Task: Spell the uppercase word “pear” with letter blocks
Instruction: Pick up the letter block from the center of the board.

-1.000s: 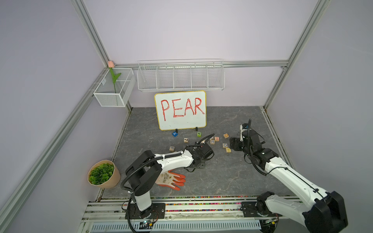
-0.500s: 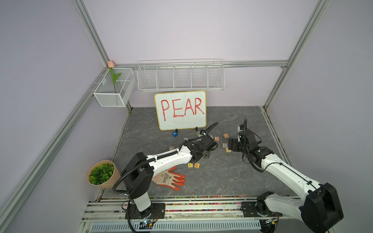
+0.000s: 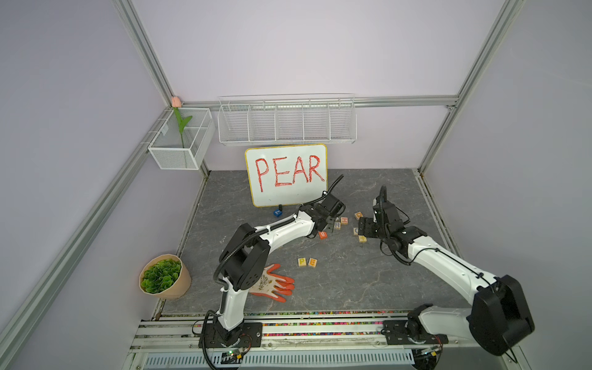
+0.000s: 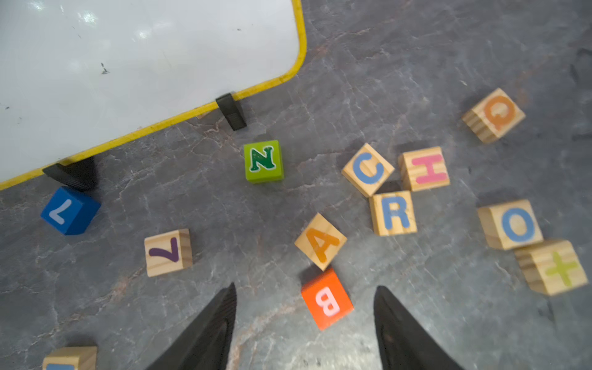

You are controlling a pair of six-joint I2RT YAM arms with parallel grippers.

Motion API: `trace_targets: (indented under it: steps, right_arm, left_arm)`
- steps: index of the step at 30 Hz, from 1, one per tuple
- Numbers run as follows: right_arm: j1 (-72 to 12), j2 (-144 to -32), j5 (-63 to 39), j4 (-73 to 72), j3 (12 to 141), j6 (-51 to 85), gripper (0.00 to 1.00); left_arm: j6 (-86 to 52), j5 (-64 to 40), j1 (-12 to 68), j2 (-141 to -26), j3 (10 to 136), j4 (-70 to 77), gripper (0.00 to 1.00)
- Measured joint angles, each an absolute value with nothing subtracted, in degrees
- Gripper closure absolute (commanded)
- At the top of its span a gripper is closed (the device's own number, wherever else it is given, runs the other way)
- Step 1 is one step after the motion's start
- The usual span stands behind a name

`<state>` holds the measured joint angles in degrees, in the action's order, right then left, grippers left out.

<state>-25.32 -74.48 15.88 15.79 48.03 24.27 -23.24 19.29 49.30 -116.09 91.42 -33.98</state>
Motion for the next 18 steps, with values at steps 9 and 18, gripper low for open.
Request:
trace_targets:
  steps: [9, 18]
  right_arm:
    - [-25.32, -77.65, 14.72, 15.31, 48.42, 24.97, 0.11]
    - [-26.59, -75.99, 3.70, 8.19, 46.39, 19.33, 0.11]
  left_arm:
    - [-32.18, 14.44, 48.53, -124.53, 103.37, -42.37, 0.32]
    - [-40.16, 11.27, 47.99, -128.79, 104.01, -45.52, 0.35]
